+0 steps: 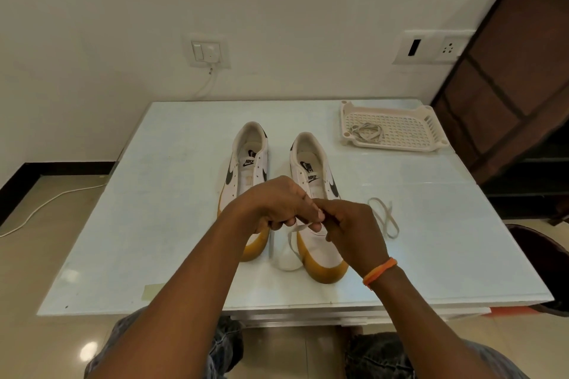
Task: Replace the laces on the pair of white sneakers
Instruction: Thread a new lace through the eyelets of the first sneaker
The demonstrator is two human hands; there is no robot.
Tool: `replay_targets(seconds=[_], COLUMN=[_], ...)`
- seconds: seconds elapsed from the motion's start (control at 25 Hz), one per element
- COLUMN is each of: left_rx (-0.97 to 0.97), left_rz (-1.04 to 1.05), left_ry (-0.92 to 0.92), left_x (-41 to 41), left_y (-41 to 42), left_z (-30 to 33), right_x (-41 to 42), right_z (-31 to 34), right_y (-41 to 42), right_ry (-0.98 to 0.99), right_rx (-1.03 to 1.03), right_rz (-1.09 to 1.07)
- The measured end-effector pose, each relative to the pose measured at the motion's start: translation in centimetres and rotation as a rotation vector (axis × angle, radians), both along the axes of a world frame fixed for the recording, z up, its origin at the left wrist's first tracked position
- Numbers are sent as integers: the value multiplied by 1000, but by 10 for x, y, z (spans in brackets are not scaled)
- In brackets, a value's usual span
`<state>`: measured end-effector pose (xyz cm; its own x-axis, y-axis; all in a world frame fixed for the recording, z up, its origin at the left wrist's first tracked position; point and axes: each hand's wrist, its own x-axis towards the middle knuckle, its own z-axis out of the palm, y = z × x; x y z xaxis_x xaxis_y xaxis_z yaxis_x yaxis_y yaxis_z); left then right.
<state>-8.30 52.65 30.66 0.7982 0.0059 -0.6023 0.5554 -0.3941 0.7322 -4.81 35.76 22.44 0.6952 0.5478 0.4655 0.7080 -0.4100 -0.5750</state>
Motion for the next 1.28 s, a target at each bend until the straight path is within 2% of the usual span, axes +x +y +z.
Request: replay_targets(seconds=[0.04, 0.12, 0.32, 0.36, 0.4, 0.48, 0.56, 0.64, 0.72, 0.92, 1.08, 1.2, 1.28], left_rx=[38, 116, 289, 315, 321, 274, 219, 196, 169, 198, 298, 442, 345], left_rz=[-5, -39, -257, -281, -274, -203, -173, -200, -189, -186, -174, -215, -156], left_ry=[-14, -33, 73, 85, 70, -28, -113, -140, -127, -21, 12, 24, 20], left_x=[1, 2, -1, -2, -3, -2, -2, -1, -1, 0, 3, 2, 1], left_y=[1, 5, 8, 9, 11, 15, 16, 15, 15, 23, 27, 32, 37], left_z=[0, 0, -10, -11, -12, -12, -9, -6, -1, 7, 2, -4, -4], right_x=[4, 8, 12, 13, 12, 3, -11, -15, -10, 11, 29, 30, 28], right_z=[-1, -4, -12, -10, -9, -4, -3, -4, -4, 4, 5, 2, -1], right_y=[0, 0, -3, -5, -8, -8, -1, 5, 5, -14, -36, -40, -39], right_ry=[-31, 29, 521, 563, 497, 122, -178, -341, -368, -220, 29, 265, 416], right_rx=[18, 49, 200, 202, 128, -87, -189, -198, -183, -125, 49, 3, -159], right_rz=[-51, -144, -395, -418, -410, -294, -118, -43, -79, -327, -555, -516, -410])
